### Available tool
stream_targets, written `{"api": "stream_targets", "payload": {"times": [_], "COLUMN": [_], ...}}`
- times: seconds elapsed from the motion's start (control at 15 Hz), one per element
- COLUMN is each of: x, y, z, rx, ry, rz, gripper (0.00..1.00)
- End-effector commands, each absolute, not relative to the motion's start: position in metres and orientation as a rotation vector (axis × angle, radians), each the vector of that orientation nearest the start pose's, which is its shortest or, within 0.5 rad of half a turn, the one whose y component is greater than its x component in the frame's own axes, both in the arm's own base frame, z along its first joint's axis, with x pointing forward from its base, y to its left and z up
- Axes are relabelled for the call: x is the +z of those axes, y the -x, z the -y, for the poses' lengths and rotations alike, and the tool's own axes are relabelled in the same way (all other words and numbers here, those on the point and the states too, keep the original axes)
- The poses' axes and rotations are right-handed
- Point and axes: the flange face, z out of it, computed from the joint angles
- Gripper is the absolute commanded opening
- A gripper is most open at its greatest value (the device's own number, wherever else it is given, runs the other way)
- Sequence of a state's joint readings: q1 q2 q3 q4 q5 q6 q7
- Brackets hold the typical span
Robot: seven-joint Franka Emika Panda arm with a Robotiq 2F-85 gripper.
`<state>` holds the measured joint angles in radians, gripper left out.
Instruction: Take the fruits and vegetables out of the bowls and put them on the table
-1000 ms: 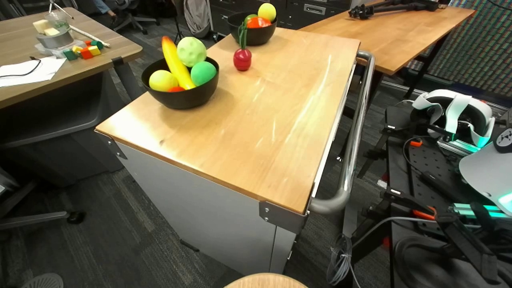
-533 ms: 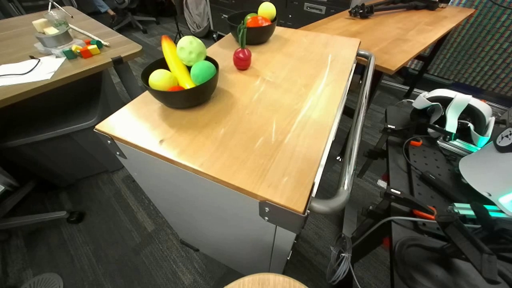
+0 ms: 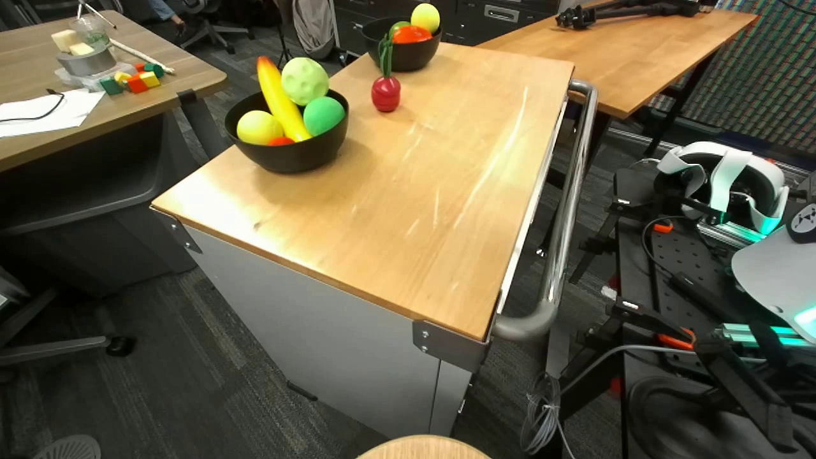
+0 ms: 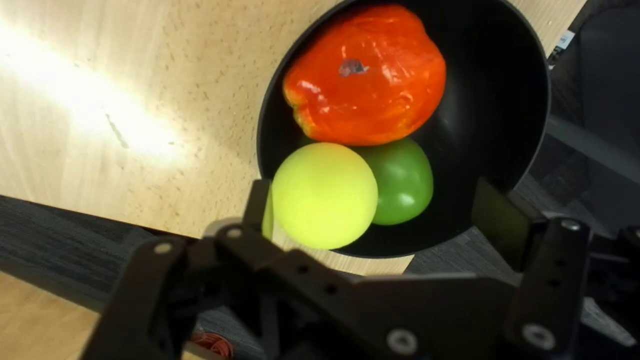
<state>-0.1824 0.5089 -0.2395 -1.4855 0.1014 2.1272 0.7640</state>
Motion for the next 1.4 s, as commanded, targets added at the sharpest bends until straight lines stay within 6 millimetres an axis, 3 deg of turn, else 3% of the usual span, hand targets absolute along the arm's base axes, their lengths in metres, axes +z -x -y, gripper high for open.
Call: {"api": "stream_targets", "payload": {"times": [0.0, 0.6, 0.67, 0.73, 0.8, 1.07, 1.33], "x": [0.394, 0.359, 0.358, 0.357, 0.357, 0.378, 0.423], "y": [-0.678, -0.695, -0.696, -0.697, -0.698, -0.7, -0.691], "z": [0.272, 0.284, 0.285, 0.286, 0.287, 0.28, 0.245], "rx": [-0.234, -0.088, -0.075, -0.066, -0.055, -0.105, -0.269], "ry": [2.59, 2.594, 2.589, 2.583, 2.578, 2.565, 2.639], "rz": [-1.844, -2.026, -2.043, -2.054, -2.061, -2.038, -1.833], "gripper": [1.0, 0.99, 0.9, 0.74, 0.71, 0.37, 0.27]}}
